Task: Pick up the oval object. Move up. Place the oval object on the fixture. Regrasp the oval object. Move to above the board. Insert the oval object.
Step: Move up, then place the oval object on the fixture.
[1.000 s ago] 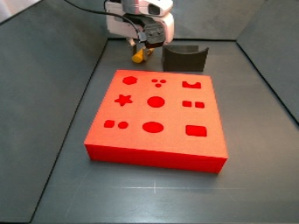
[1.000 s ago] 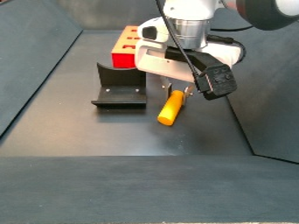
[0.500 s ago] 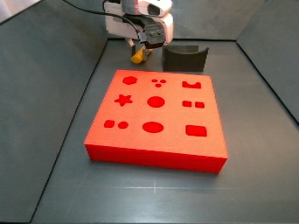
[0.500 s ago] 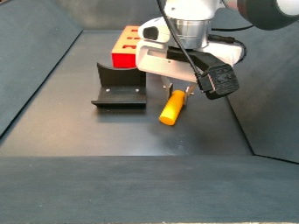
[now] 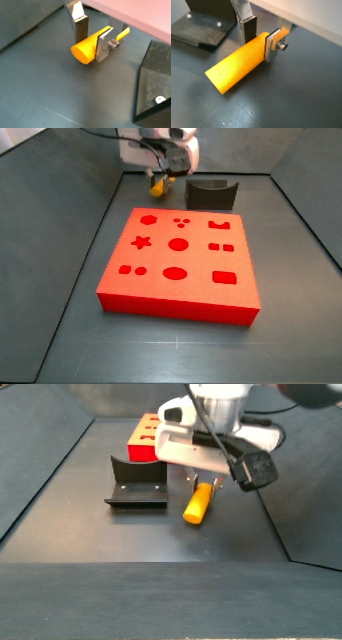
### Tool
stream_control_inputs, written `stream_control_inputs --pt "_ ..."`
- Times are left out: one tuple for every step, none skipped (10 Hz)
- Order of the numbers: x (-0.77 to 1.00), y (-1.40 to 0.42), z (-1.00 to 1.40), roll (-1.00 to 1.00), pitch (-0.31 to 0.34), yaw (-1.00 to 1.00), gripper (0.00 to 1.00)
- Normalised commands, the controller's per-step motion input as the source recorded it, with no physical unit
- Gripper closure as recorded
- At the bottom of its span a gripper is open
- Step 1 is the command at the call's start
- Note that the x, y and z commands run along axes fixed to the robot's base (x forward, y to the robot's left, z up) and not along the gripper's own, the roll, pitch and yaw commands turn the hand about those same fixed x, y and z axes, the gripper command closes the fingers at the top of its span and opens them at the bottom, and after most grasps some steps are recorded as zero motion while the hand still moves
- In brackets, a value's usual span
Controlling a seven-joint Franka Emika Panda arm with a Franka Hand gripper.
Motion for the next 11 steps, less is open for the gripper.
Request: stream_control_inputs --pt "-0.02 0.01 0.59 0.01 0.039 -0.02 1.0" --pt "-0.02 0.01 0.45 0.01 0.041 -0.02 1.0" --pt "-0.02 0.01 0.29 0.02 0.041 -0.02 1.0" --pt "0.0 0.0 1.0 0.0 0.0 0.0 1.0" --pt "0.0 0.0 1.0 0.0 0.003 0.0 1.0" --pt "-0.01 0.0 1.0 0.01 0.024 0.0 1.0" --pt "-0.01 0.0 1.0 0.01 0.024 -0.01 1.0" --pt "-0.02 0.01 1.0 0.02 0.027 -0.01 1.0" --pt "-0.02 0.01 1.0 0.03 0.028 -0.02 1.0" --pt "-0.03 0.01 1.0 0.04 0.033 -0.02 1.0" --pt "-0.02 0.01 0.91 0.04 0.038 -0.02 1.0"
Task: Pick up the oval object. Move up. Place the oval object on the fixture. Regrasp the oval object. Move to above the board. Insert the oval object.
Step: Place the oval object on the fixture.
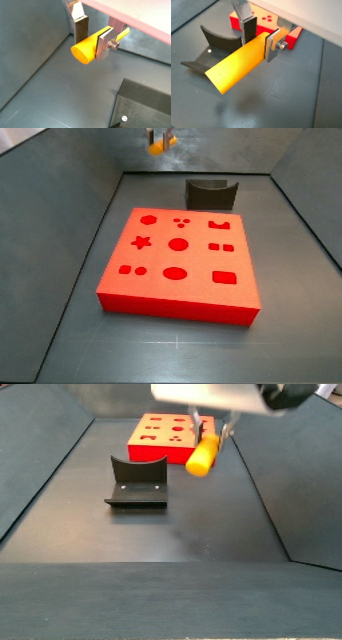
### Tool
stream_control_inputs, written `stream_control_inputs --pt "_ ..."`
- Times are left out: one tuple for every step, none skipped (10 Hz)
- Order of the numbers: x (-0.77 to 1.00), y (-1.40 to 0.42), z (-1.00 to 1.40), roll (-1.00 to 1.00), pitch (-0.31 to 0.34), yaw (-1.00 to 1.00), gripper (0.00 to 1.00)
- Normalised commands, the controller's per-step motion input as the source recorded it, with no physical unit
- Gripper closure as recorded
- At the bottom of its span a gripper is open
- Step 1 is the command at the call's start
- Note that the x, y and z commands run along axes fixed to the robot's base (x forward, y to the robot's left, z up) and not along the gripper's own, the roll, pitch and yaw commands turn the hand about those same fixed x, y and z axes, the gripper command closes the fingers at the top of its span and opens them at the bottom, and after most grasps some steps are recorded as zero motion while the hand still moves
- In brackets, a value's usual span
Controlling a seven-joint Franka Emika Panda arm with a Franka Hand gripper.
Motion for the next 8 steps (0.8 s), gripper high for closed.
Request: stream_control_inputs --pt "-0.02 0.01 0.62 0.04 0.05 -0.02 1.0" --pt "-0.01 0.01 0.51 0.05 0.054 -0.01 1.0" --pt "0.0 0.01 0.27 0.05 0.069 -0.01 1.0" --pt "1.0 -0.26 -0.16 -0.41 0.248 1.0 1.0" --pt "1.0 -0.25 -0.18 -0.43 0.277 1.0 1.0" --pt "1.0 -0.22 -0.16 -0.47 0.301 1.0 1.0" --pt "1.0 -0.2 -0.14 -0.45 0.318 0.84 1.0" --pt "1.0 -0.18 -0.13 -0.32 0.291 0.51 1.0"
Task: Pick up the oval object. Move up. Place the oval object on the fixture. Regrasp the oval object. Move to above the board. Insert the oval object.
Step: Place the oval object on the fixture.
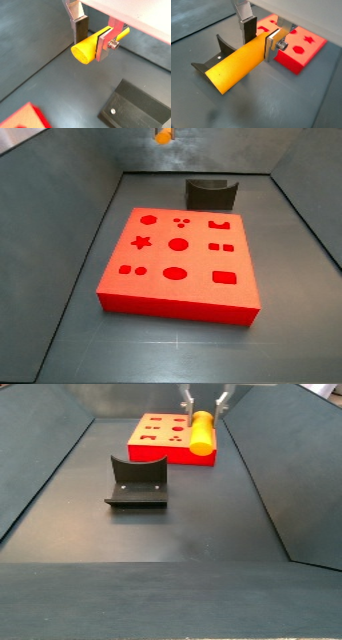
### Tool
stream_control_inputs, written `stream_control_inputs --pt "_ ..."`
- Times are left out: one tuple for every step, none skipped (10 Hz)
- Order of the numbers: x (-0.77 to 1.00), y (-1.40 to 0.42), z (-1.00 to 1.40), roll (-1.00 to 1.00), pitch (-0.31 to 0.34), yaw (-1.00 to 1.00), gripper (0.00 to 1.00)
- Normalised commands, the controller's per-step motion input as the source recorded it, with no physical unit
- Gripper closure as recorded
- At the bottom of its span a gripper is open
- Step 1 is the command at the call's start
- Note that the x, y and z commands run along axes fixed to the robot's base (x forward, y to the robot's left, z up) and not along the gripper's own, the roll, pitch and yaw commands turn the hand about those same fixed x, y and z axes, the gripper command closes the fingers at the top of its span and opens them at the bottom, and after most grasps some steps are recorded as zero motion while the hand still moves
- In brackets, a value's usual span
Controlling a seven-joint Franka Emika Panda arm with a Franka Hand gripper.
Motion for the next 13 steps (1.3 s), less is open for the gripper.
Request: stream_control_inputs --pt "1.0 -0.16 -0.12 -0.19 0.25 0.26 1.0" --pt "1.0 -0.15 -0.11 -0.15 0.23 0.18 1.0" --pt "1.0 -0.14 -0.1 -0.1 0.195 0.09 1.0" --pt "1.0 -0.13 -0.09 -0.09 0.175 0.05 1.0" --pt "1.0 -0.11 -0.08 -0.09 0.159 0.03 1.0" --pt "1.0 -0.1 -0.07 -0.09 0.151 0.02 1.0" --pt "1.0 -0.09 -0.07 -0.09 0.144 0.02 1.0" --pt "1.0 -0.08 -0.06 -0.09 0.143 0.02 1.0" --pt "1.0 -0.07 -0.05 -0.09 0.142 0.02 1.0" --pt "1.0 -0.06 -0.05 -0.08 0.142 0.02 1.0" --pt "0.88 0.1 0.52 -1.0 -0.101 0.0 1.0" --pt "0.78 0.12 0.51 -1.0 -0.093 -0.01 1.0" --pt "0.6 0.11 0.27 -1.0 -0.067 -0.02 1.0"
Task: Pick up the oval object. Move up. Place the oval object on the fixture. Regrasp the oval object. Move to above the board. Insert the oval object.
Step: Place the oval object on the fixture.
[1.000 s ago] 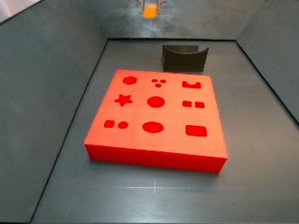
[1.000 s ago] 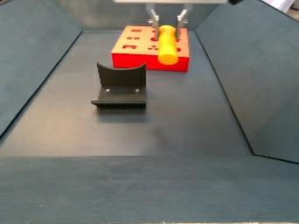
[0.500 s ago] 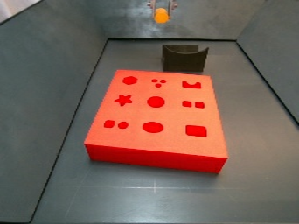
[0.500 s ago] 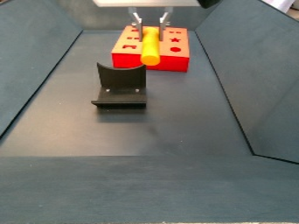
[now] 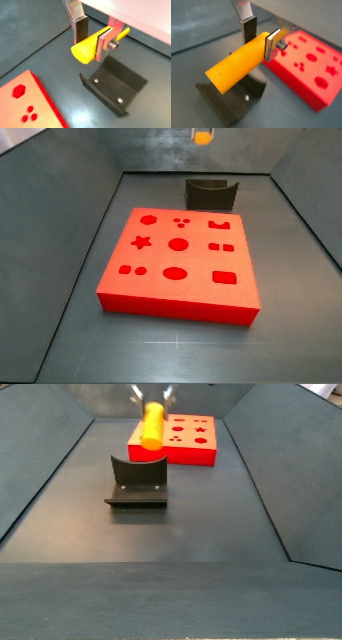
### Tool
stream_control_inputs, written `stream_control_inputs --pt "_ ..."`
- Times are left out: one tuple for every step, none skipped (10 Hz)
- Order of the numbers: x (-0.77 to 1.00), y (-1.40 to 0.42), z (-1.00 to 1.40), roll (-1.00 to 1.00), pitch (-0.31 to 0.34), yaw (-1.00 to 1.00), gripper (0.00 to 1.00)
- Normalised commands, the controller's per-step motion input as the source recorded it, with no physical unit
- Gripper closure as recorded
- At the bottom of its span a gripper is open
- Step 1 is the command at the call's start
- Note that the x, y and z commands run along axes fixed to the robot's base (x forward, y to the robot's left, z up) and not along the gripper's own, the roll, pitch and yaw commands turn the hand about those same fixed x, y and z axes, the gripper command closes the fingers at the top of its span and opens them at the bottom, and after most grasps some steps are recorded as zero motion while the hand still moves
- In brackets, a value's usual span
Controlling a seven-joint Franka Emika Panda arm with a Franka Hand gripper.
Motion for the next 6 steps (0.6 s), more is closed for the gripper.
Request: stream_control_inputs --pt "0.52 0.07 0.15 -1.0 -0.06 -0.02 1.0" --pt "0.41 0.06 0.05 -1.0 -0.037 -0.02 1.0" --pt "0.33 0.05 0.05 -1.0 -0.007 -0.02 1.0" --pt "0.23 0.05 0.01 -1.0 0.03 -0.03 1.0" --pt "0.18 0.05 0.0 -1.0 0.048 -0.04 1.0" --pt "0.09 0.05 -0.01 -0.82 0.07 -0.05 1.0"
